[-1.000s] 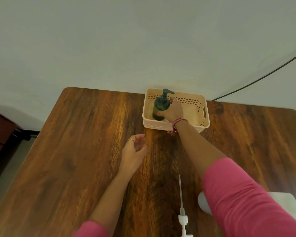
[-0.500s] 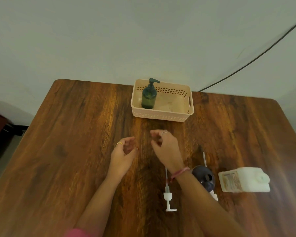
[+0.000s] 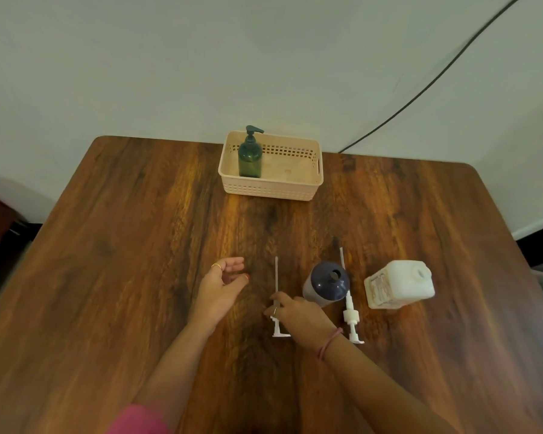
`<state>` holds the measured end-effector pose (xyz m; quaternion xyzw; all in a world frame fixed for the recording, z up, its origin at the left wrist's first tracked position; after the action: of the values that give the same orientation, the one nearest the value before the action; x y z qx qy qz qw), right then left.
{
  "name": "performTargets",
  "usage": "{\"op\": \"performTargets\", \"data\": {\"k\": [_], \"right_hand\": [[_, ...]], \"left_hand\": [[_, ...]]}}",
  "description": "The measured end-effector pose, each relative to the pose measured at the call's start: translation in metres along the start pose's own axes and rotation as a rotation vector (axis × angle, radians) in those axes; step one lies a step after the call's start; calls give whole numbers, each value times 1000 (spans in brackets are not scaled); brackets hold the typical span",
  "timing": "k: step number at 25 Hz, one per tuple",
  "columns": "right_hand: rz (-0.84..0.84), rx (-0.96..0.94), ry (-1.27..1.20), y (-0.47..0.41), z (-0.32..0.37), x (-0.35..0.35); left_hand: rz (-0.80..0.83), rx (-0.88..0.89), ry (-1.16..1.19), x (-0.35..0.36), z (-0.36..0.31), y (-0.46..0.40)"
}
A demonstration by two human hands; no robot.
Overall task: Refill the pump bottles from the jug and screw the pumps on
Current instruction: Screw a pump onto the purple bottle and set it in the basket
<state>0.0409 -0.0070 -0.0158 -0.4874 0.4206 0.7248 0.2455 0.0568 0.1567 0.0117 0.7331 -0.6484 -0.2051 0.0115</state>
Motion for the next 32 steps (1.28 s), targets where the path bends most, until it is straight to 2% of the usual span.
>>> {"op": "performTargets", "data": {"k": [4,7,10,13,17,19,23,26,32], "right_hand": [[2,-86,29,3,-4,17],[-70,-123,-120,10,-10,2],[-153,-81,-594,39,-23,-45],[-343,-45,-972,79,-49,-95],[-487,41,-1291,111,-92,-139],[-541,66,-1319,118,-108,-152],[-558,137,-1282,115,-126,-155],[-535,163,-1249,111,-132,-155],[-496,65,-1178,107,-131,-176]], "left_hand": [[-10,7,-20,12,-4,10],[-42,18,-18,17,-11,15],[-107,35,-17,18,-19,17],[-128,21,-51,33,-23,18],[128,64,-245,94,-23,21],[214,89,-254,122,-25,24],[225,109,-108,150,-26,23],[143,151,-79,153,-22,20],[-59,208,-71,148,-30,31]]}}
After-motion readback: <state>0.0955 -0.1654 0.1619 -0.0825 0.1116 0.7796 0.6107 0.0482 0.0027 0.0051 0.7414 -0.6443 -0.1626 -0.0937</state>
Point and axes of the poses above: each hand's wrist, its own y-axis away from the middle knuckle, its own x-axis out of the palm, z = x × y, the point moved 5 cm from there along -y, towards the middle knuckle, and after that the axes turned 6 degrees about x, right-handed, at the moved point
